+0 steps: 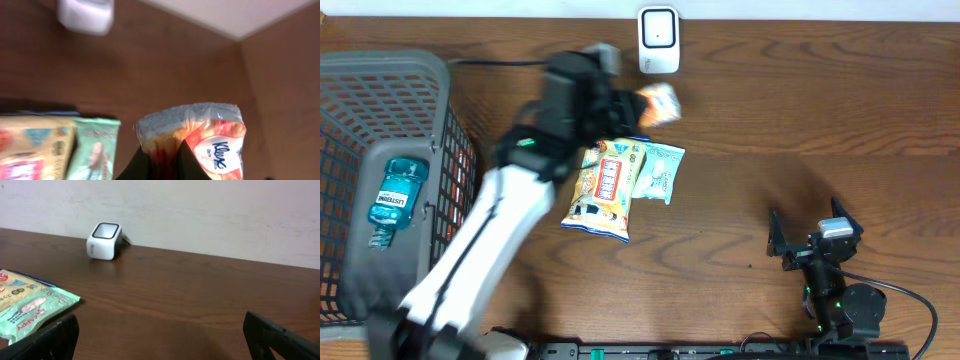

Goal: Scan the item barcode
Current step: 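Carry the orange Kleenex pack out and set it right of the green pack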

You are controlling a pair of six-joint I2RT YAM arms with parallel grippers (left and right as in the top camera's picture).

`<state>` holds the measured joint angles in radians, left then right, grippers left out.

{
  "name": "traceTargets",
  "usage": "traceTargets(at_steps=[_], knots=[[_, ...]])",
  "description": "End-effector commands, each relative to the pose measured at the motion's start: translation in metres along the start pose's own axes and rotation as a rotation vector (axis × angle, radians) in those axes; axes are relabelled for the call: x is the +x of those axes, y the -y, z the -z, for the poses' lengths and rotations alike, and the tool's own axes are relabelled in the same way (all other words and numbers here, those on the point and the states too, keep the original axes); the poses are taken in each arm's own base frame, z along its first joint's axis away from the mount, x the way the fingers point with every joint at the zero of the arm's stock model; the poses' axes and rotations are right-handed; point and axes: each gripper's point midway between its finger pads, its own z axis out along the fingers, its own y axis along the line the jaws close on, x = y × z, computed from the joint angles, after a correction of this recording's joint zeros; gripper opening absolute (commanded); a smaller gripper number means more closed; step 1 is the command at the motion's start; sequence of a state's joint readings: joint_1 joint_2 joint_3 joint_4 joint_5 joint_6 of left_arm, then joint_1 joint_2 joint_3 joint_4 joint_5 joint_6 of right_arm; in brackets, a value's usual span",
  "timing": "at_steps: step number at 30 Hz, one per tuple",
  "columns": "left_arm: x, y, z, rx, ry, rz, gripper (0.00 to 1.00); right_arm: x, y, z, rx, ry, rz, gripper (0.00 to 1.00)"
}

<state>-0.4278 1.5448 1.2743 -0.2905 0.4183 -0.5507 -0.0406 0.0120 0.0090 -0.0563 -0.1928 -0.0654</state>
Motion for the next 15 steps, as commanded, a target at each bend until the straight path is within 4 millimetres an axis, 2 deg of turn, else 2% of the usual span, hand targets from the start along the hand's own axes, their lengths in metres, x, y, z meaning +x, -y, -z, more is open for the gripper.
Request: traceTargets(at_steps=[1, 5, 8, 12, 15], knots=[[0.031, 0.005, -0.043, 0.001, -0.088, -0.05, 0.07, 0.001, -0.001, 0.0, -0.005, 0.001, 0.003, 0.99], [0.073, -0.002, -0.086, -0.018, -0.199, -0.049, 0.07, 0.001, -0.001, 0.0, -0.005, 0.001, 0.003, 0.99], [0.104, -0.013, -0.109, -0.052, -0.279, -0.019, 0.08, 0.001, -0.001, 0.0, -0.005, 0.001, 0.003, 0.99], [0.135, -0.025, -0.128, -0.089, -0.357, -0.009, 0.08, 0.001, -0.001, 0.0, -0.005, 0.001, 0.003, 0.99], [0.147, -0.029, -0.132, -0.102, -0.385, -0.01, 0.08, 0.001, -0.001, 0.0, -0.005, 0.001, 0.003, 0.99]])
